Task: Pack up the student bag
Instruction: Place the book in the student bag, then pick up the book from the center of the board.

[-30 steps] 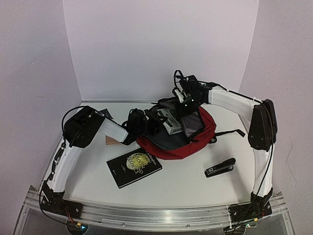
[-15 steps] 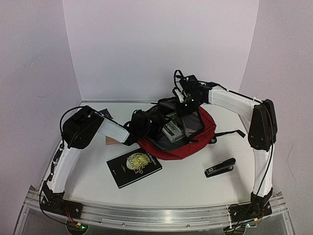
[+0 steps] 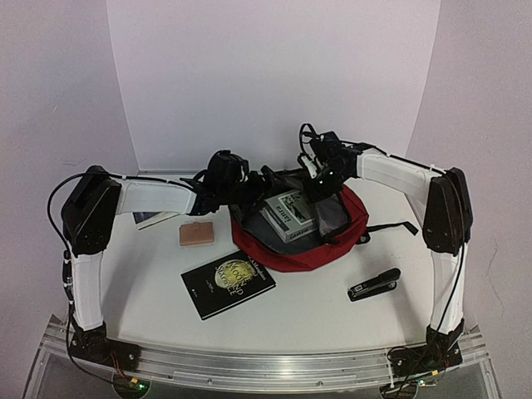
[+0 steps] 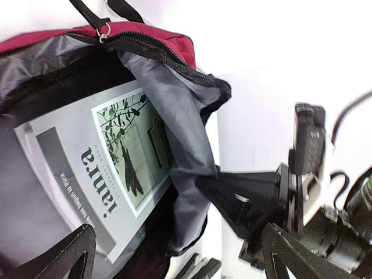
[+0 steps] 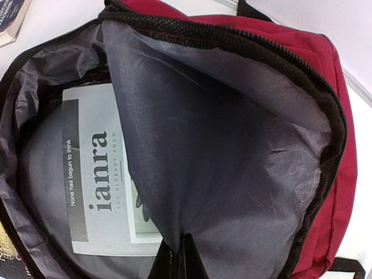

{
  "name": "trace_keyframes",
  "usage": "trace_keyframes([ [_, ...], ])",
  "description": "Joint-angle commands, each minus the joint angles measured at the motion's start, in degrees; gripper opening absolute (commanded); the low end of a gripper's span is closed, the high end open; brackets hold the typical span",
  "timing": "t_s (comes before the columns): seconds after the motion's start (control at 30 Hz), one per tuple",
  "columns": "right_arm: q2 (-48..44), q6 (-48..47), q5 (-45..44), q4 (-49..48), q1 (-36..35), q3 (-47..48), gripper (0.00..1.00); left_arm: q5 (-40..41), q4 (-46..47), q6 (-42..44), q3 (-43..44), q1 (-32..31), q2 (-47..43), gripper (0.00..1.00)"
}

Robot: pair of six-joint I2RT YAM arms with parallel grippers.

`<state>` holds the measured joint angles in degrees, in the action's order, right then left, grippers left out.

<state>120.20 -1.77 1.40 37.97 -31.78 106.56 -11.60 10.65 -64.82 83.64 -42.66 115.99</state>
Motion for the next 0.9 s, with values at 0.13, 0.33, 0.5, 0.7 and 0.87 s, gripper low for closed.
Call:
trace_keyframes([
  [0.13,0.42,-1.71,-1.27,-0.18,1.95,1.82,0.00,0.22,-3.95,2.51,-4.07,0.71,-5.24,1.00],
  [0.33,-0.14,-3.37,-3.19,-0.18,3.11,2.97,0.00,-0.63,-2.34,0.48,-16.73,8.83,-13.24,1.00],
  [0.5,0.78,-4.38,-2.50,-0.03,3.39,3.23,0.00,-1.27,-4.74,2.37,-23.59,18.77,-18.69,1.00],
  [0.7,-0.67,-4.23,4.15,2.25,3.39,1.76,0.36,1.10,-19.67,16.09,-18.31,27.33,-18.32,1.00],
  [0.87,-2.79,-4.93,7.30,5.17,3.39,1.39,0.69,9.95,-34.67,35.70,-6.42,29.10,-13.67,1.00],
])
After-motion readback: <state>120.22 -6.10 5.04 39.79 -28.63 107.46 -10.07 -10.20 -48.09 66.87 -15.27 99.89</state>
